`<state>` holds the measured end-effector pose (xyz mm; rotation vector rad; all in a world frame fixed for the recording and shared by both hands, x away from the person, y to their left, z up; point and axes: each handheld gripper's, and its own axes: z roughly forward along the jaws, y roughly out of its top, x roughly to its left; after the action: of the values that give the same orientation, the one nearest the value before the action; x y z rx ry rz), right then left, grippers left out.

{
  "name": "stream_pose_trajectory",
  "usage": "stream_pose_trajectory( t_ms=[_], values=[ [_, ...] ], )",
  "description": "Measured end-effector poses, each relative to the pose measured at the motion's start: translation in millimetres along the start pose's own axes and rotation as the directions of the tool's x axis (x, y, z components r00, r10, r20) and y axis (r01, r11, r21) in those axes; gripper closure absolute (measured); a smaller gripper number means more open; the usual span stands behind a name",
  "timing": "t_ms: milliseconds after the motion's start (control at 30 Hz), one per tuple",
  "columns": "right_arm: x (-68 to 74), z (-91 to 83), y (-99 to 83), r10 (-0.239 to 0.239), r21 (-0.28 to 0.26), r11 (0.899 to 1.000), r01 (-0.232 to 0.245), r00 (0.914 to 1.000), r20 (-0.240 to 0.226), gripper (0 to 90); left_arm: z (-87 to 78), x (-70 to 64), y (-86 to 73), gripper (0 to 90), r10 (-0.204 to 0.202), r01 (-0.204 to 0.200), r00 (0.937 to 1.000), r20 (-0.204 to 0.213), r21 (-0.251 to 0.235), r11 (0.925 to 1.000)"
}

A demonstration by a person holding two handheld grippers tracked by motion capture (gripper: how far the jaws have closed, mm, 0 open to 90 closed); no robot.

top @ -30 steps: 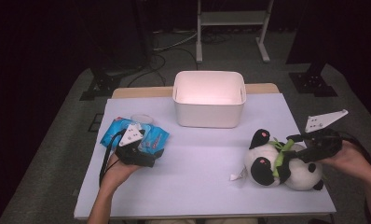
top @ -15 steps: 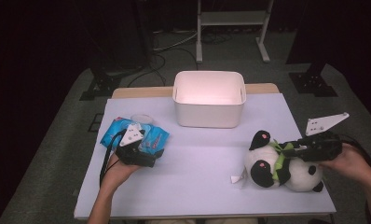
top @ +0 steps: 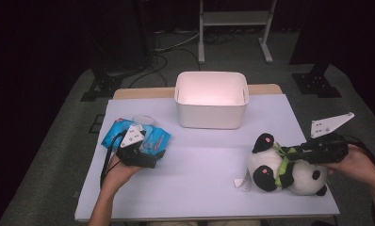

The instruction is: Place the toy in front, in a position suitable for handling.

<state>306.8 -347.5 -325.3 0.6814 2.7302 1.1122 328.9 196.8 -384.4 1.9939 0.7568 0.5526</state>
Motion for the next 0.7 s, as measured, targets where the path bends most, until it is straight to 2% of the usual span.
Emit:
stream_pose_trajectory(
  t_ms=[167, 300, 333, 500, 700],
  values=[
    [1.0, -2.4, 7.3, -0.007, -0.010, 1.000, 0.007, 0.9998, -0.018, 76.3, -0.3, 0.5, 0.0, 0.0, -0.002, 0.002, 1.0000, -0.002, -0.002, 1.0000],
    [4.7, -2.0, 21.8, -0.029, -0.016, 0.999, 0.028, 0.9992, -0.027, 76.4, -2.2, 2.0, 0.0, 0.0, -0.004, 0.004, 1.0000, -0.007, -0.002, 1.0000],
    [6.7, -0.3, 30.9, -0.031, -0.029, 0.999, 0.030, 0.9985, -0.044, 76.3, -2.7, 2.9, -0.2, 0.0, -0.004, 0.004, 0.9999, -0.010, -0.004, 1.0000],
    [9.9, 7.4, 52.7, -0.046, -0.038, 0.998, 0.044, 0.9977, -0.050, 76.3, -4.0, 4.4, -0.7, 0.0, -0.008, 0.008, 0.9999, -0.014, -0.006, 1.0000],
    [16.0, 25.8, 85.0, -0.076, -0.025, 0.997, 0.074, 0.9949, -0.067, 76.3, -6.7, 7.3, -1.3, 0.0, -0.015, 0.015, 0.9997, -0.018, -0.011, 0.9998]
  ],
)
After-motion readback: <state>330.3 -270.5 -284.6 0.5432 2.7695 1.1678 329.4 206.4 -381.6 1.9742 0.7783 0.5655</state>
